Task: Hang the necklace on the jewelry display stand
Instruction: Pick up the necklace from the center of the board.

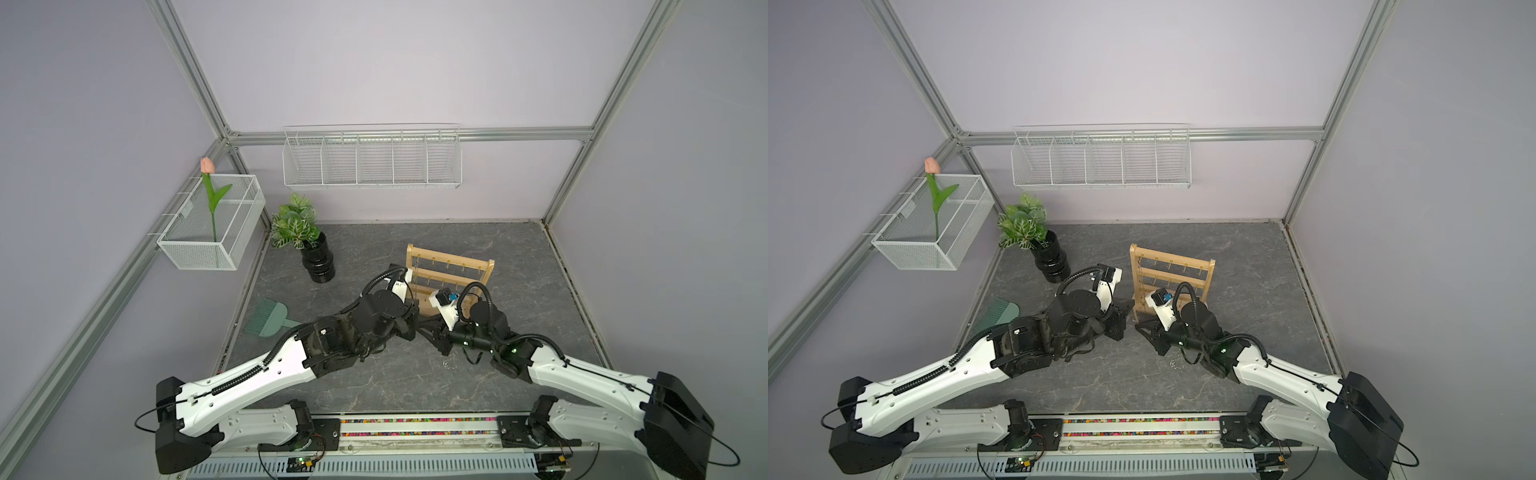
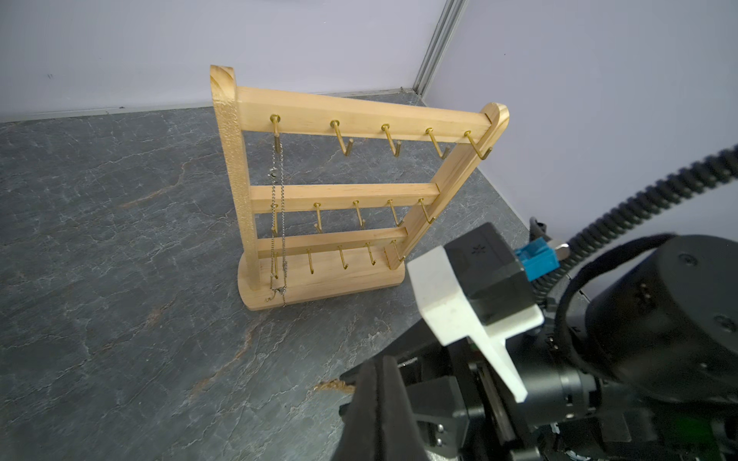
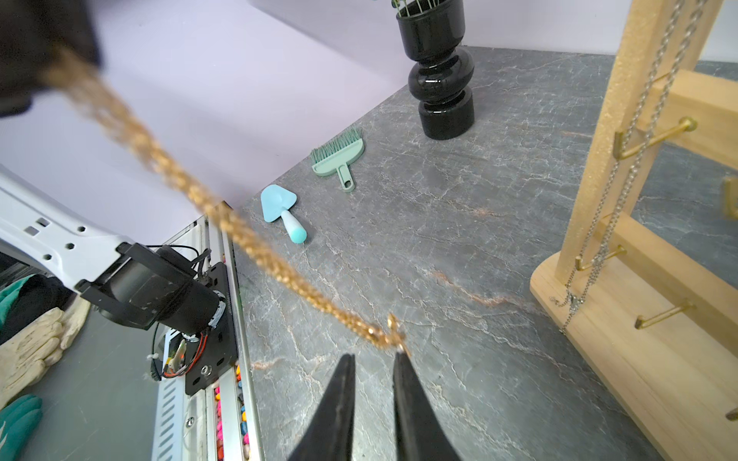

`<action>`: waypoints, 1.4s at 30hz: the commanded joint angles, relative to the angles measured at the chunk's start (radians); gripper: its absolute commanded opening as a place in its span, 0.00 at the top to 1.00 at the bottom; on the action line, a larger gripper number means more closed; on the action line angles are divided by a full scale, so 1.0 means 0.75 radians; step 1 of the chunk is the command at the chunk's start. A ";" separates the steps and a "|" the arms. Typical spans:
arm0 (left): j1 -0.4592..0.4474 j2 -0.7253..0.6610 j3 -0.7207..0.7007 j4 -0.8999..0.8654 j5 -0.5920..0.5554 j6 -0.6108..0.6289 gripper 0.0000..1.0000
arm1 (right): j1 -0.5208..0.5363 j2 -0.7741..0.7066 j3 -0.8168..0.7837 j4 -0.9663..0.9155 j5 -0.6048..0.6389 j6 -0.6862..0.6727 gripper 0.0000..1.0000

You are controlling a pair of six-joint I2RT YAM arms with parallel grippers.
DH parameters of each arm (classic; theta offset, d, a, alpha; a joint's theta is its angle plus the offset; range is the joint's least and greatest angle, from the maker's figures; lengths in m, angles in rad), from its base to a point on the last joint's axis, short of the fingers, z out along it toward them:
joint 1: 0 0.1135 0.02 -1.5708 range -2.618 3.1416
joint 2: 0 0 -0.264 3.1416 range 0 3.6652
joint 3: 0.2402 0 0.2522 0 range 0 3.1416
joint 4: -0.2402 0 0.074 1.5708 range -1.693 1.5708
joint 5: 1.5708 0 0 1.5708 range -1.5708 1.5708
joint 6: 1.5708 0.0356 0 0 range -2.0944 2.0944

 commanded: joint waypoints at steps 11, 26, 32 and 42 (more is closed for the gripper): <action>-0.002 -0.032 0.012 -0.008 -0.001 0.021 1.00 | -0.011 0.041 -0.007 0.083 -0.015 -0.001 0.86; -0.001 -0.031 0.010 -0.005 0.015 0.015 1.00 | -0.012 0.076 -0.005 0.157 -0.035 0.011 0.78; -0.002 -0.032 -0.001 -0.002 0.010 0.009 1.00 | -0.012 0.063 -0.015 0.178 -0.066 0.013 0.70; -0.001 -0.026 0.005 0.002 -0.001 0.009 1.00 | -0.008 0.112 -0.011 0.257 -0.151 0.040 0.72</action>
